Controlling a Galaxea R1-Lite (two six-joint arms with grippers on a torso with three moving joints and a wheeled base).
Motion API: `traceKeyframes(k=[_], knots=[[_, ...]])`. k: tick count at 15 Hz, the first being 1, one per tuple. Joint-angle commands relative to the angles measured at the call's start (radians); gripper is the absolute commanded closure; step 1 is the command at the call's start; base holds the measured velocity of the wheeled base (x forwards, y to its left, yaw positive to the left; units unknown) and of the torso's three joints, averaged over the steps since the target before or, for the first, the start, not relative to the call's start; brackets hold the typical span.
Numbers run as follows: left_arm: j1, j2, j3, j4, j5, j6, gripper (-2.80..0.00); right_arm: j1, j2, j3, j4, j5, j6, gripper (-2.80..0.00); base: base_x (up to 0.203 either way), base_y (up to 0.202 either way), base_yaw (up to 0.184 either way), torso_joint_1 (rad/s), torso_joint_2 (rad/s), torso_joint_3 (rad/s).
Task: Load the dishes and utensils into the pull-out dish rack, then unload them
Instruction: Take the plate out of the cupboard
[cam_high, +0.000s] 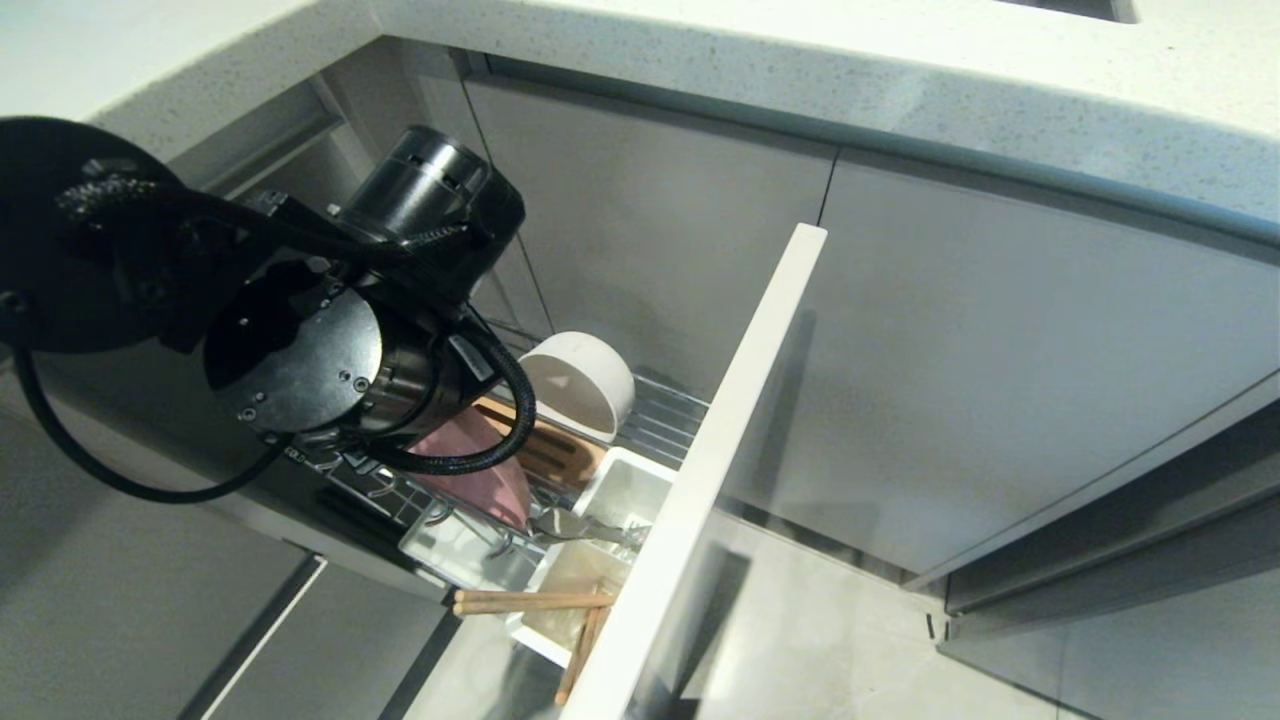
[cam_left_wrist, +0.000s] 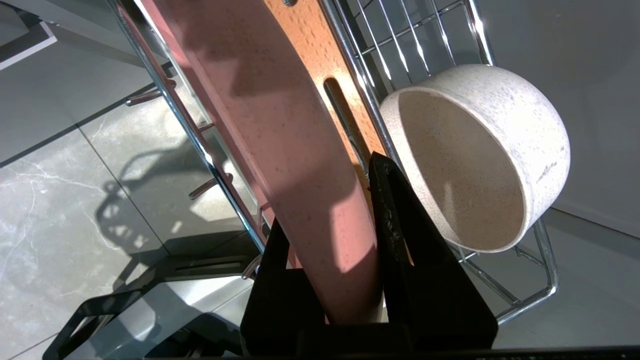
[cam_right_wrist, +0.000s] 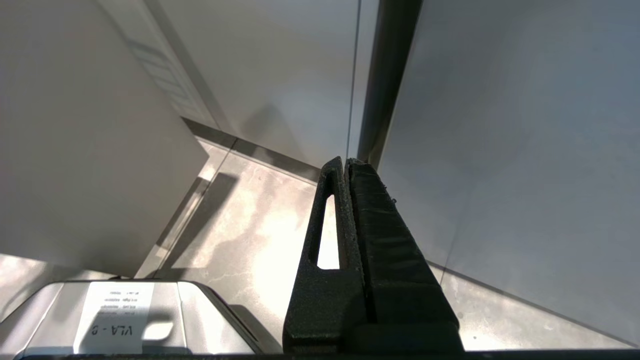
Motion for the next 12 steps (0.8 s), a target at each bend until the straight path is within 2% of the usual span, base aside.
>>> traceKeyframes(k=[1, 9, 12], knots=[[0.0, -0.006, 0.0, 0.005, 0.003, -0.006, 0.0, 0.0, 0.001, 0.002, 0.0, 0.0, 0.0, 0.0, 0.0, 0.0, 0.0, 0.0, 0.0, 0.0], [-0.007, -0.079, -0.032, 0.005, 0.003, 0.0, 0.0, 0.0, 0.001, 0.002, 0.0, 0.0, 0.0, 0.0, 0.0, 0.0, 0.0, 0.0, 0.0, 0.0], [-0.032, -0.121, -0.048, 0.005, 0.004, 0.0, 0.0, 0.0, 0.001, 0.002, 0.0, 0.0, 0.0, 0.0, 0.0, 0.0, 0.0, 0.0, 0.0, 0.0]])
